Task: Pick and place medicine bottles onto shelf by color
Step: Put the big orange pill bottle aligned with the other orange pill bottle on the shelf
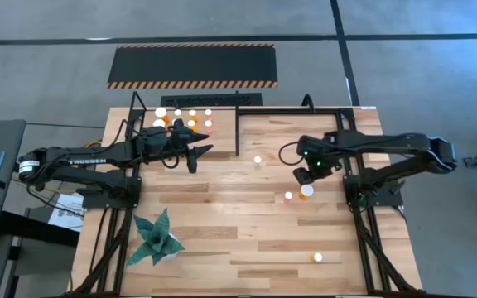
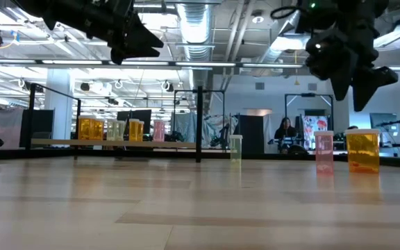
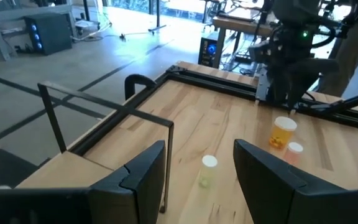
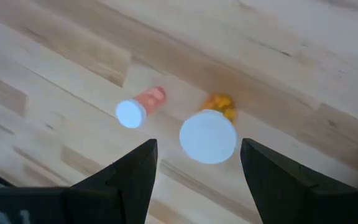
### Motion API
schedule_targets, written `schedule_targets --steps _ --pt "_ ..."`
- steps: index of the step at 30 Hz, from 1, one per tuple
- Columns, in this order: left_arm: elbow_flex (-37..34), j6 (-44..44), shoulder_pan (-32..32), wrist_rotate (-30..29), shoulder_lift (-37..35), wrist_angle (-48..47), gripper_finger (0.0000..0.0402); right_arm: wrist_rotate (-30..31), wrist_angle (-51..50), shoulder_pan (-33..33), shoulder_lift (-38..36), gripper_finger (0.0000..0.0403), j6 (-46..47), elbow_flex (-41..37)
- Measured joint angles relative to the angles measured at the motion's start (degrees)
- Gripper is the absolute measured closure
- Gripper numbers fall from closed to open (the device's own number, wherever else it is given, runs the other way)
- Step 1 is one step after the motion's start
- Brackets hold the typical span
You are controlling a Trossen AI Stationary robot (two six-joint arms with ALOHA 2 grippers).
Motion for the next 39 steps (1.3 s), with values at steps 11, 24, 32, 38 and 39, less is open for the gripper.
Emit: schedule_targets --steps 11,24,32,38,39 --pt "0.0 -1.7 0.0 -0.2 0.0 -1.6 0.0225 -1.0 0.1 0.0 8.9 0.0147 -11.2 0.0" --pt "0.0 -2.4 0.0 -0.9 0.0 -1.5 0.0225 -0.8 0.3 2.2 11.0 0.0147 -14.1 0.0" --pt "0.0 -2.4 0.0 -1.7 0.0 -1.6 0.0225 2.8 0.3 4.9 11.0 0.0147 -14.3 0.0" --pt "0.0 -2.4 0.0 -2.2 0.0 -1.6 0.0225 3.0 0.5 5.8 11.0 0.0147 -14.3 0.0" --pt "0.0 -2.4 0.0 -2.2 0.0 -1.6 0.0225 3.0 0.8 5.8 11.0 0.0147 -14.3 0.0"
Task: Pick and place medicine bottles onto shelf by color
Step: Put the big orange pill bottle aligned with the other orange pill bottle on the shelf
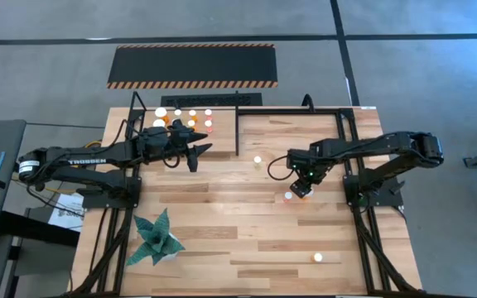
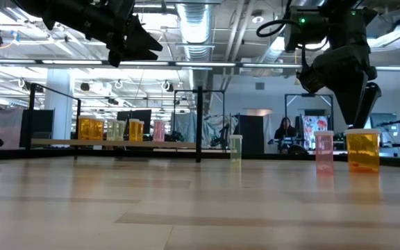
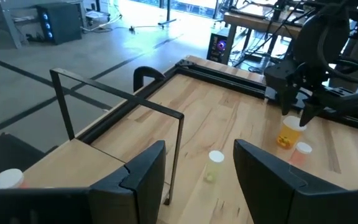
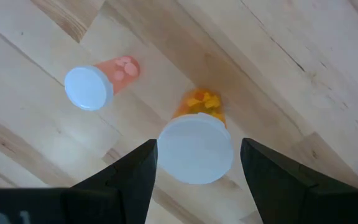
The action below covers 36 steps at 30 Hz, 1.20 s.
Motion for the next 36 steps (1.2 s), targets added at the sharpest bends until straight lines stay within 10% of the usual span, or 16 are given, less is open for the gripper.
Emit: schedule_targets --steps 36 --pt "0.0 -2.1 0.0 0.0 0.0 0.0 0.0225 0.9 0.3 -0.6 0.9 0.0147 -6.0 -0.4"
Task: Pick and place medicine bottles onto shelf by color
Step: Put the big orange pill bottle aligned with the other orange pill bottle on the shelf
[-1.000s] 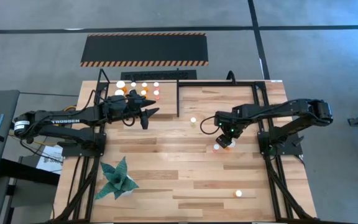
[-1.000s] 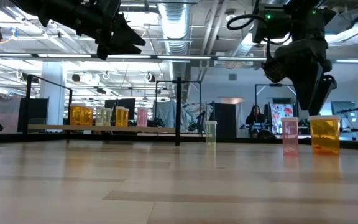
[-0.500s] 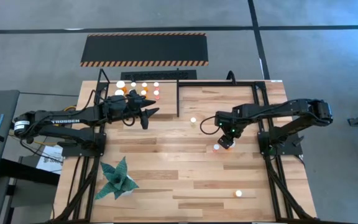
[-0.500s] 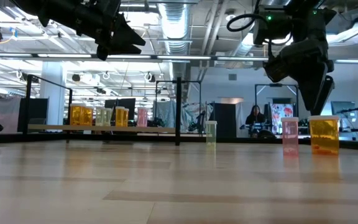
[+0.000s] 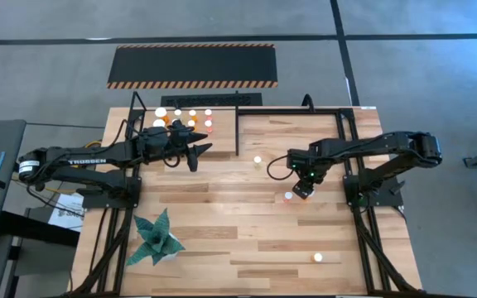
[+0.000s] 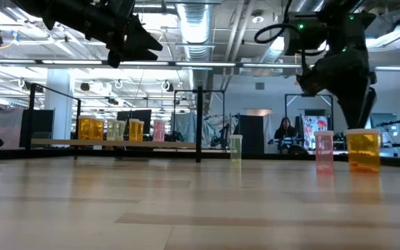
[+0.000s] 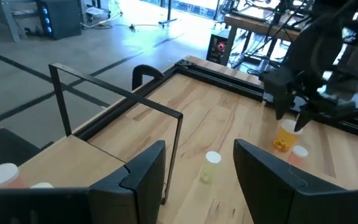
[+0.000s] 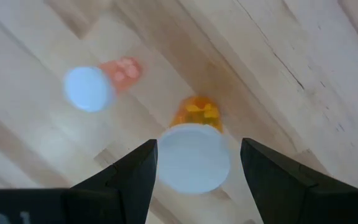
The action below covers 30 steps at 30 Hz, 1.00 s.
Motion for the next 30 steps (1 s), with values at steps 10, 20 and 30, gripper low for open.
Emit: schedule_targets --steps 10,20,30 --pt "0.0 -1.7 0.0 0.0 0.0 0.2 0.0225 0.0 -0.3 0.1 1.9 0.0147 -6.6 -0.1" --pt "0.0 -1.7 0.0 -0.3 0.0 0.2 0.0225 0.1 -0.7 0.4 1.7 0.0147 -6.9 0.0" --pt "0.0 -1.2 0.0 -1.5 0.0 -0.1 0.0225 0.0 7.5 0.5 1.7 0.0147 -6.8 0.0"
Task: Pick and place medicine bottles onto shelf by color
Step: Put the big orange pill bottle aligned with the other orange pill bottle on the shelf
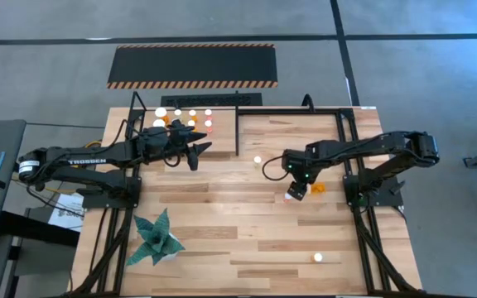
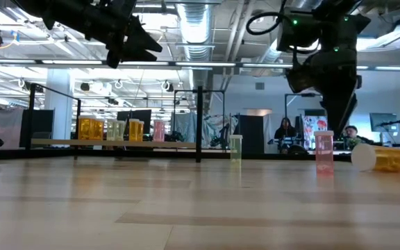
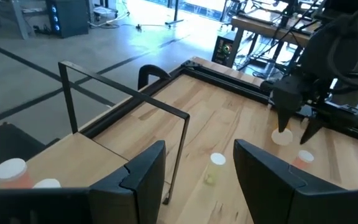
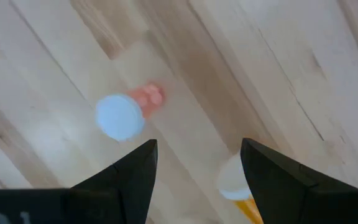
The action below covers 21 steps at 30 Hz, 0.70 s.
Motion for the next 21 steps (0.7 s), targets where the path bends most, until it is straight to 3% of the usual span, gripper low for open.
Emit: schedule_targets --steps 8,16,21 --pt "0.0 -0.1 0.0 0.0 0.0 -0.9 0.0225 -2.6 1.3 0.0 0.2 0.0147 -0.8 0.0" --pt "0.0 -0.3 0.0 -1.6 0.0 -1.0 0.0225 -1.4 0.5 -0.4 0.2 0.0146 -2.2 0.0" --pt "0.0 -0.5 0.0 -1.7 0.0 -1.0 0.0225 -4.3 -4.4 -0.3 0.2 0.0119 -7.5 0.0"
